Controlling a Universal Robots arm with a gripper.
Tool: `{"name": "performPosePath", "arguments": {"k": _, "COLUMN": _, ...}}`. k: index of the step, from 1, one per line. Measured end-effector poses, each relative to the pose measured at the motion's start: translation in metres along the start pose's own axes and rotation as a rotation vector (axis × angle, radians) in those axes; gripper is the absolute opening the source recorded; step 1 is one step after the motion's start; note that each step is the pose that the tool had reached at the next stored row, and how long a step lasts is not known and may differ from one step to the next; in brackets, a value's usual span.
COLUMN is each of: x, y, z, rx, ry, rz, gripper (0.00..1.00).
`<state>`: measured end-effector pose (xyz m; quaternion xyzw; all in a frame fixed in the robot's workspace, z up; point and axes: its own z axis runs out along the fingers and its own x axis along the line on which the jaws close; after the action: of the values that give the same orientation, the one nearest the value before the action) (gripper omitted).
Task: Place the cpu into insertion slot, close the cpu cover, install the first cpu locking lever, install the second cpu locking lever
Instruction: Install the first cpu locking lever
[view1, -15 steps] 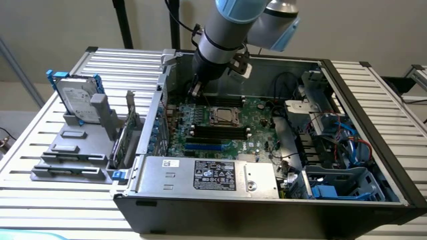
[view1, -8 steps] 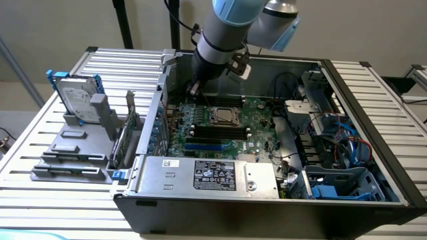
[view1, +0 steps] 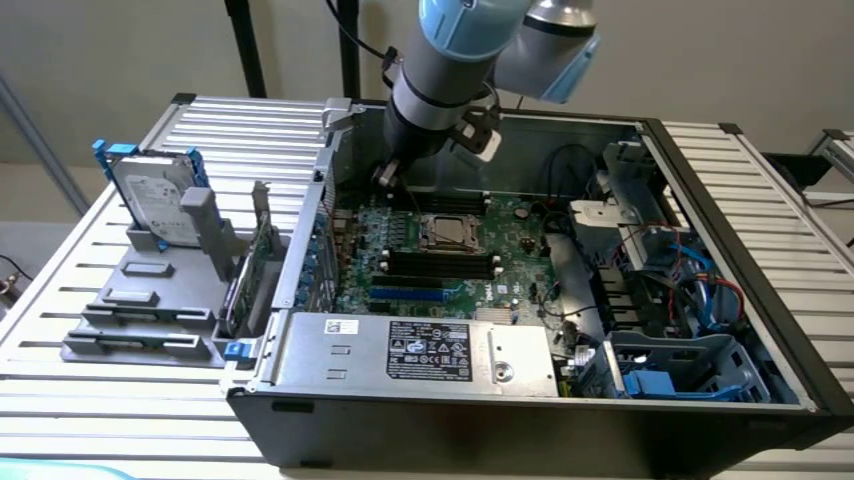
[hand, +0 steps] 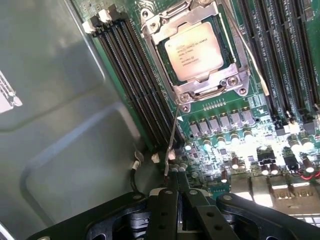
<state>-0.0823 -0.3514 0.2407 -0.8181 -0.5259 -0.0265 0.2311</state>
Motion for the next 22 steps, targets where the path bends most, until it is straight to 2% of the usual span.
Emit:
{"name": "performPosePath", "arguments": {"k": 3, "x": 0.0, "y": 0.0002, "z": 0.0, "rx": -0.008, "ry": 0.0099, "rz": 0.025, "gripper": 0.11}}
{"name": "performPosePath", "arguments": {"k": 7, "x": 0.001, "y": 0.0029, "z": -0.0005, "rx": -0.014, "ry": 0.0174, "rz": 0.043, "gripper": 0.11}}
{"name": "performPosePath", "arguments": {"k": 11, "x": 0.005, "y": 0.0105, "z": -0.0024, "rx": -0.0159, "ry": 0.0194, "rz": 0.049, "gripper": 0.11}}
{"name": "performPosePath", "arguments": {"k": 19, "x": 0.017, "y": 0.0334, "z": -0.0076, "rx": -0.017, "ry": 0.0211, "rz": 0.053, "gripper": 0.11}}
{"name": "performPosePath", "arguments": {"k": 22, "x": 0.018, "y": 0.0365, "z": -0.0073, "rx": -0.0195, "ry": 0.0245, "rz": 0.061, "gripper": 0.11}}
